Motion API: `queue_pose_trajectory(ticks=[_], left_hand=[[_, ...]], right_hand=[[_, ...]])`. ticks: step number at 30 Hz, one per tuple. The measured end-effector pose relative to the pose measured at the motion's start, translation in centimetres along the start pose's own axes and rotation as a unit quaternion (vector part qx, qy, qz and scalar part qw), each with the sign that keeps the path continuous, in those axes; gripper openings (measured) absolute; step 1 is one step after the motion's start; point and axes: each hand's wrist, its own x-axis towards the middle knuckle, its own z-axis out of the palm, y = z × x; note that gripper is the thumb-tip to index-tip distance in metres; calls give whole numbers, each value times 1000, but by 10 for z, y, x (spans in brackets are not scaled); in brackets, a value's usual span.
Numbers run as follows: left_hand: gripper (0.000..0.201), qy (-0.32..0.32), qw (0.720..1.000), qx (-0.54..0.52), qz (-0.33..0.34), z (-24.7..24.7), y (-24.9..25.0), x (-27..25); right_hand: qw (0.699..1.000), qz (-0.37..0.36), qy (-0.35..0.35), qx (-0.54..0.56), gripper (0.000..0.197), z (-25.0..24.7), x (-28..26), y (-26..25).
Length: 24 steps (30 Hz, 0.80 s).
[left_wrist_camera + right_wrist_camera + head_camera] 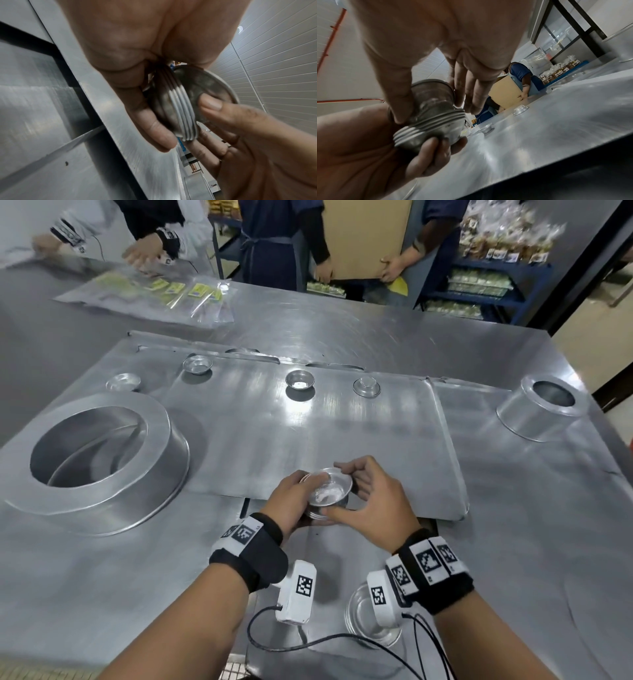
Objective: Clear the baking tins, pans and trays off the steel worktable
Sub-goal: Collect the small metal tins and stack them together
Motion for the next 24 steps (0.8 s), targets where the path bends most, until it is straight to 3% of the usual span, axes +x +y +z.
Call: queue_pose_trajectory(ticks=[5, 12, 20, 24], left_hand=[[23, 14, 999, 36, 23, -9, -1, -3], [17, 17, 999, 43, 29, -21, -2, 0], [18, 27, 999, 24, 18, -26, 0, 5], [16, 40, 999, 17, 10, -25, 4, 11]], right_hand=[[999, 27, -37, -17, 64, 9, 2, 0], [988, 64, -120, -73, 92, 10, 15, 1], [961, 80, -235, -119, 86, -3, 50, 3], [932, 105, -255, -235, 70, -11, 80, 14]])
